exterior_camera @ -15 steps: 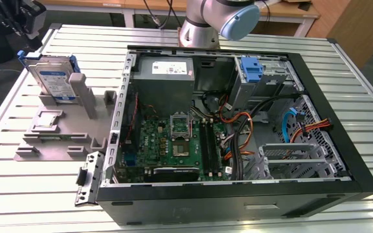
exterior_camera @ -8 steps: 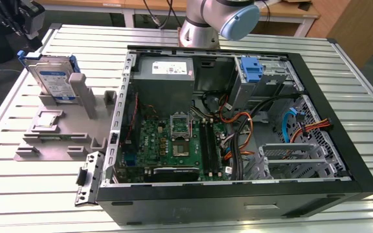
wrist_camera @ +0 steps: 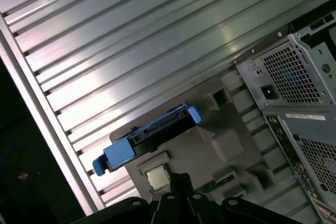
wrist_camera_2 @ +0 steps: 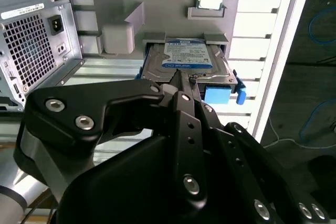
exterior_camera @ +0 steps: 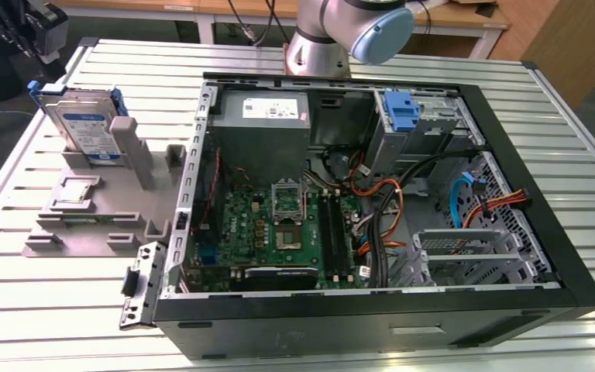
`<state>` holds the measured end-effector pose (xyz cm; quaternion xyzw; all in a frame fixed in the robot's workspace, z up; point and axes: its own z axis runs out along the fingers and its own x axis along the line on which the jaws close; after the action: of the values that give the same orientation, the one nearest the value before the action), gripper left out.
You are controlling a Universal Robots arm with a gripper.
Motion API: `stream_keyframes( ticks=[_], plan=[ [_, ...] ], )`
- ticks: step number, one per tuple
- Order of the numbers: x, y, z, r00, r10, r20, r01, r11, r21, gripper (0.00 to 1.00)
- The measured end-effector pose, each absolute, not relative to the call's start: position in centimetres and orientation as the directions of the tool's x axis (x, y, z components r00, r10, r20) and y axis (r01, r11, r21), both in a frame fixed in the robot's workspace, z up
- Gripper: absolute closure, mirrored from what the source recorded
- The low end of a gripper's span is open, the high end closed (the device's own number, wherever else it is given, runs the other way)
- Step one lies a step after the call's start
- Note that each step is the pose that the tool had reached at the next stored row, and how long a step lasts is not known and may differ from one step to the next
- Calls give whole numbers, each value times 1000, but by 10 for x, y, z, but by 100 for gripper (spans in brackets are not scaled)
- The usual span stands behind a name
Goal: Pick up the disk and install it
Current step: 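Pick up the disk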
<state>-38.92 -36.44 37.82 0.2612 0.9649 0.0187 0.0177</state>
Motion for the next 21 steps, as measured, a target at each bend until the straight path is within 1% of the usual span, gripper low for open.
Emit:
stream_keyframes(
  ticks=[4,9,21],
  plan=[
    [-389,-364,378,-837,546,-22,545,837,44,90],
    [-389,-364,378,-822,570,-5,569,821,38,90],
    [-389,-364,378,-717,697,2,697,716,32,90]
  ],
)
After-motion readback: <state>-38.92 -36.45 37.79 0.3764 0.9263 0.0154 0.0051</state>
